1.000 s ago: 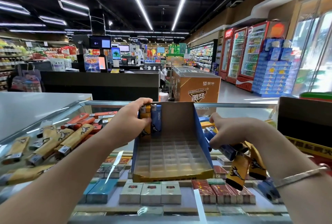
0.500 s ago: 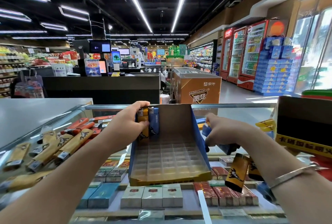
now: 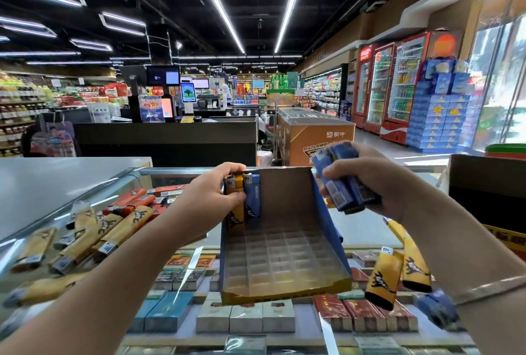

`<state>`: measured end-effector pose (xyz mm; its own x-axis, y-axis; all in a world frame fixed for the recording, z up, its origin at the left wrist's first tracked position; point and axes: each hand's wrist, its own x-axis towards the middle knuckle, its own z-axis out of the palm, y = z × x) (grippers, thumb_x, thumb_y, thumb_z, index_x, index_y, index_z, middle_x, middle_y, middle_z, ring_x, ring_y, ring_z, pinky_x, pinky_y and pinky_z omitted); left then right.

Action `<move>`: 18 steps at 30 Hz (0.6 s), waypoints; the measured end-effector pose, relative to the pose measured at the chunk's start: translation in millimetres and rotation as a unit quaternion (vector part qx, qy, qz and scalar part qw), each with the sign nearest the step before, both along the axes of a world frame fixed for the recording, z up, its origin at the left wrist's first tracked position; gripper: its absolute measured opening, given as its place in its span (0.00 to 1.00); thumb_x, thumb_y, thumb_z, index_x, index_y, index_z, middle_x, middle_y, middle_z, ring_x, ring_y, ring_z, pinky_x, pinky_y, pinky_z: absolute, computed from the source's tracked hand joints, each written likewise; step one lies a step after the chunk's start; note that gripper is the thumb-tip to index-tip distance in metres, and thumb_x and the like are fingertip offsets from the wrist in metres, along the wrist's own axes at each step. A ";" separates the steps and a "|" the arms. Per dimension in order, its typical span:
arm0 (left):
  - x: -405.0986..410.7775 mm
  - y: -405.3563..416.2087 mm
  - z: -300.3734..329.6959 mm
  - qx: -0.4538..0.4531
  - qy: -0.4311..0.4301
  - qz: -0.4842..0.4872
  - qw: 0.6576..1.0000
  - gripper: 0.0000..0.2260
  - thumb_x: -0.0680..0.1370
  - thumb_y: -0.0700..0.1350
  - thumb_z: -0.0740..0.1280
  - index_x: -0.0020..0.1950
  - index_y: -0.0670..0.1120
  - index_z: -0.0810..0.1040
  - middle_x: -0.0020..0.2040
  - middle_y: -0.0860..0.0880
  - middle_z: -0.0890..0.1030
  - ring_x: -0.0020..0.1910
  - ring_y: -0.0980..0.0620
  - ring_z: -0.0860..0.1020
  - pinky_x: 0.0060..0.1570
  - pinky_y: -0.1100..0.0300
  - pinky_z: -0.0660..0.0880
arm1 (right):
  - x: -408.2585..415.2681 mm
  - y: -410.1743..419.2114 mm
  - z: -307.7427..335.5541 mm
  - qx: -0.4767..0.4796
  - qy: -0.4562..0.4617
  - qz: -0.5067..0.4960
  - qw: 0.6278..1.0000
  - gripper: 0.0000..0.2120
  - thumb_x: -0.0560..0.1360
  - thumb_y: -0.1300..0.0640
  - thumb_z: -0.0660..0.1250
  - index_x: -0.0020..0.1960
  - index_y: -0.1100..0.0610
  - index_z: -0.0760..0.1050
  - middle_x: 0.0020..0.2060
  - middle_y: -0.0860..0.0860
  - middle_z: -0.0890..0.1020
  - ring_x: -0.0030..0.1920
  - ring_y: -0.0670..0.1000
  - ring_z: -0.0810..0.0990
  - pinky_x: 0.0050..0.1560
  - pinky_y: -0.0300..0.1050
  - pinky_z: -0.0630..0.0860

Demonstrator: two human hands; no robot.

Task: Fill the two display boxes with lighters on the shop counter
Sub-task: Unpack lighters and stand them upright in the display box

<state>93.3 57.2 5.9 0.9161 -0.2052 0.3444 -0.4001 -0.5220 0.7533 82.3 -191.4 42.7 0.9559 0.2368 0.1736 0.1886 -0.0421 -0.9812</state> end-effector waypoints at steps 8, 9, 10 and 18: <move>-20.5 -10.0 16.0 0.017 -0.131 -0.022 0.991 0.16 0.65 0.68 0.60 0.48 0.64 0.75 0.53 0.65 0.72 0.61 0.58 0.66 0.58 0.57 0.66 | -19.0 40.1 -10.9 0.001 -0.004 0.168 0.986 0.16 0.64 0.66 0.68 0.51 0.59 0.71 0.38 0.58 0.81 0.34 0.55 0.82 0.34 0.45 0.80; -22.7 -11.1 17.7 0.015 -0.146 -0.025 0.989 0.16 0.64 0.69 0.59 0.45 0.64 0.77 0.51 0.65 0.73 0.60 0.60 0.66 0.56 0.60 0.65 | -19.1 42.5 -12.5 0.003 -0.005 0.168 0.986 0.15 0.65 0.66 0.68 0.50 0.59 0.71 0.38 0.58 0.81 0.34 0.55 0.82 0.34 0.45 0.80; -25.0 -12.8 18.9 0.016 -0.153 -0.027 0.988 0.15 0.64 0.68 0.60 0.43 0.64 0.77 0.48 0.65 0.74 0.58 0.63 0.66 0.54 0.64 0.63 | -18.9 44.1 -13.8 0.009 -0.006 0.171 0.985 0.15 0.65 0.66 0.68 0.50 0.59 0.71 0.38 0.58 0.81 0.34 0.55 0.82 0.34 0.45 0.80; -32.1 -11.3 23.5 -0.026 -0.113 -0.175 0.978 0.18 0.68 0.52 0.69 0.56 0.66 0.76 0.45 0.55 0.80 0.48 0.54 0.77 0.46 0.65 0.75 | -21.1 42.6 -12.5 0.083 0.032 0.212 0.973 0.08 0.68 0.63 0.64 0.46 0.61 0.74 0.32 0.58 0.81 0.30 0.52 0.82 0.29 0.41 0.78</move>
